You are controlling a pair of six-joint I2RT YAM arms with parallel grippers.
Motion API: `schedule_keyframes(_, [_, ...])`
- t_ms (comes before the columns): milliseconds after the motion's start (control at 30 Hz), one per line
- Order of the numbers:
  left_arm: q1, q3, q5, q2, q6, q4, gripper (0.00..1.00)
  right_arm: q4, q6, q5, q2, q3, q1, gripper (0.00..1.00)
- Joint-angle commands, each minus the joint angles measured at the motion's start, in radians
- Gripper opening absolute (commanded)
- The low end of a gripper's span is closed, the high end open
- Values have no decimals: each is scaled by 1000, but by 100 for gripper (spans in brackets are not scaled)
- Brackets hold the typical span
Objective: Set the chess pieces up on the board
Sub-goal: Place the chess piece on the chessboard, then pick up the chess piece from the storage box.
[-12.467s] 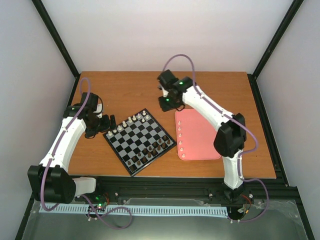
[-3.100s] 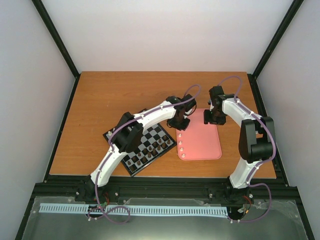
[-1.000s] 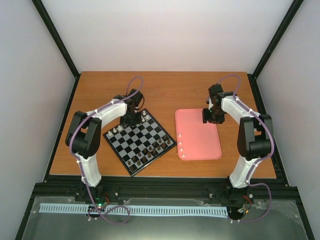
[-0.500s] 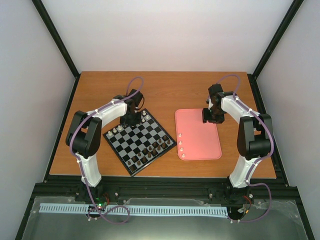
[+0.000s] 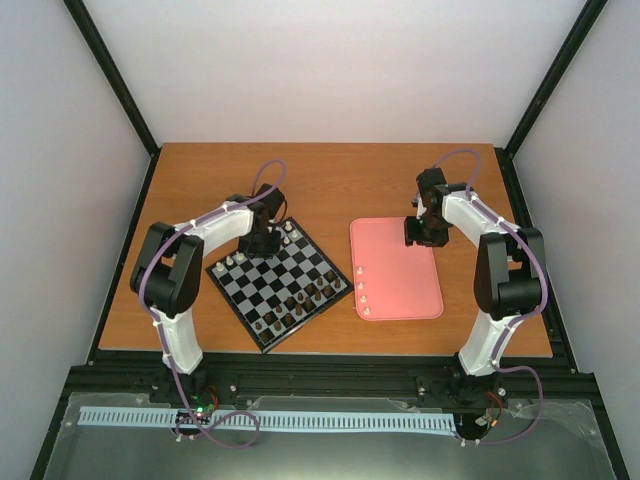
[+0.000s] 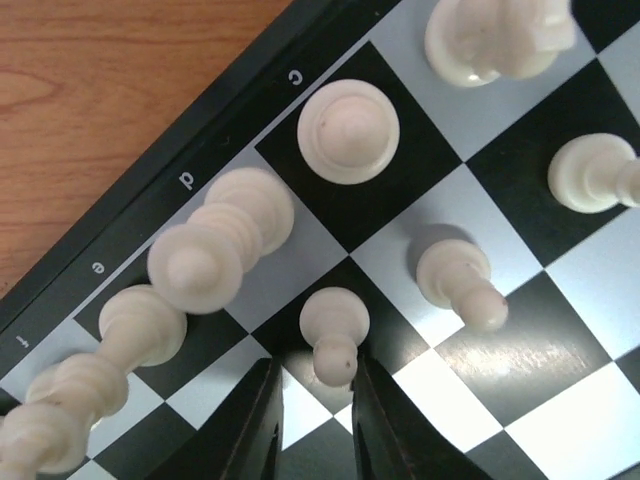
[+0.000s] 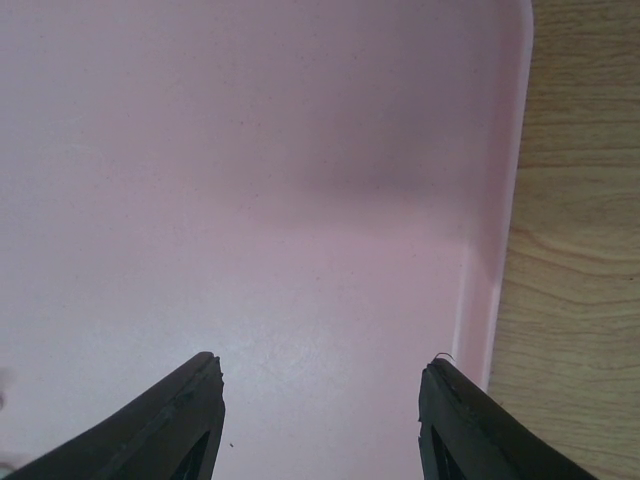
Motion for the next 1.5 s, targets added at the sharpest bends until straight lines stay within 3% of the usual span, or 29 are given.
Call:
schedule_keyframes(0, [10, 0, 10, -58, 3, -15, 25, 4, -3, -10, -1, -2, -8, 54])
schedule_keyframes(233, [-6, 7, 76, -176, -5, -79, 39, -1, -5, -7, -6, 6, -8, 54])
schedule_keyframes(400, [-99, 90, 90, -251, -6, -158, 49, -3, 1, -1, -3, 19, -8, 54])
schedule_keyframes(667, [-331, 298, 196, -106, 46, -162, 72, -5, 21, -13, 13, 35, -8, 55])
schedule_keyframes(867, [-444, 405, 257, 77, 103, -120, 71, -5, 20, -7, 15, 37, -8, 56])
schedule_keyframes(1200, [-473, 596, 246, 309, 103, -113, 64, -5, 13, -5, 0, 32, -8, 56])
schedule_keyframes(1467, [-473, 584, 224, 363, 106, -88, 46, -6, 5, 1, -6, 27, -8, 56])
